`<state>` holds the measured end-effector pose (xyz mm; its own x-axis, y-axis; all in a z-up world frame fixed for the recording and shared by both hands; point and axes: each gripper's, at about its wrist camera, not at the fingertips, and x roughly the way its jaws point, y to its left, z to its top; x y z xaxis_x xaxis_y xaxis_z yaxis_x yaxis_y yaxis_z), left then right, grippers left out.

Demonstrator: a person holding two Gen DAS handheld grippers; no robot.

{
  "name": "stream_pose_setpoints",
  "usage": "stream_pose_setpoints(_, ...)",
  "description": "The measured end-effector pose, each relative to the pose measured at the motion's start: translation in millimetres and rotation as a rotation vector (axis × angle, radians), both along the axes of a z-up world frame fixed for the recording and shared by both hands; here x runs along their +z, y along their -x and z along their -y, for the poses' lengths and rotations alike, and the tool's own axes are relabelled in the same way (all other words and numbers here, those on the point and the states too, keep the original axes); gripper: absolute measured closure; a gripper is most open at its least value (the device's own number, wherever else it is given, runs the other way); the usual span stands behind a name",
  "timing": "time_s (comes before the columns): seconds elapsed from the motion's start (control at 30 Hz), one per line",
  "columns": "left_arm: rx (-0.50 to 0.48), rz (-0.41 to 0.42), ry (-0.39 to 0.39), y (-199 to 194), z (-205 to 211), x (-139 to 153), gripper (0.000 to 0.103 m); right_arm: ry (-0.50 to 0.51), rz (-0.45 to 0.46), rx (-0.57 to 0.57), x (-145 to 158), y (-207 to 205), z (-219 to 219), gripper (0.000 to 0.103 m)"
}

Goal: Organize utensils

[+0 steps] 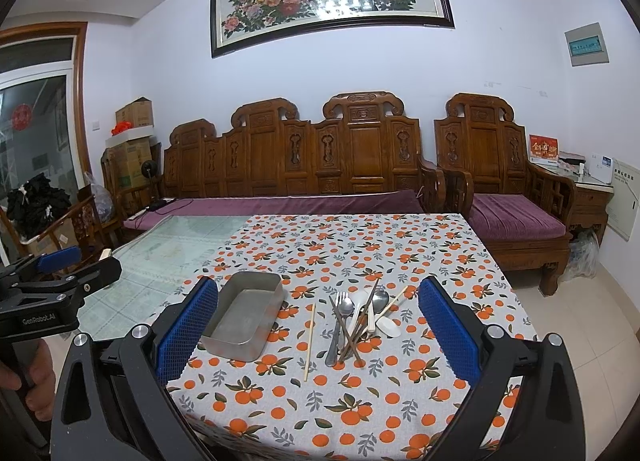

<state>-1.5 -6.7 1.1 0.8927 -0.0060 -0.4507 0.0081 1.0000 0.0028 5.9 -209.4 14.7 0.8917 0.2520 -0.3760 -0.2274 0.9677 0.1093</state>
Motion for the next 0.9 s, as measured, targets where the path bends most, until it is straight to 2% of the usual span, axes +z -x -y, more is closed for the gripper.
stream_pose_setpoints(0.9, -0.010, 0.015, 0.005, 1.8, -2.1, 5.7, 0.007, -0.002, 0.001, 0.001, -2.1, -0.1, 2.5, 0.003)
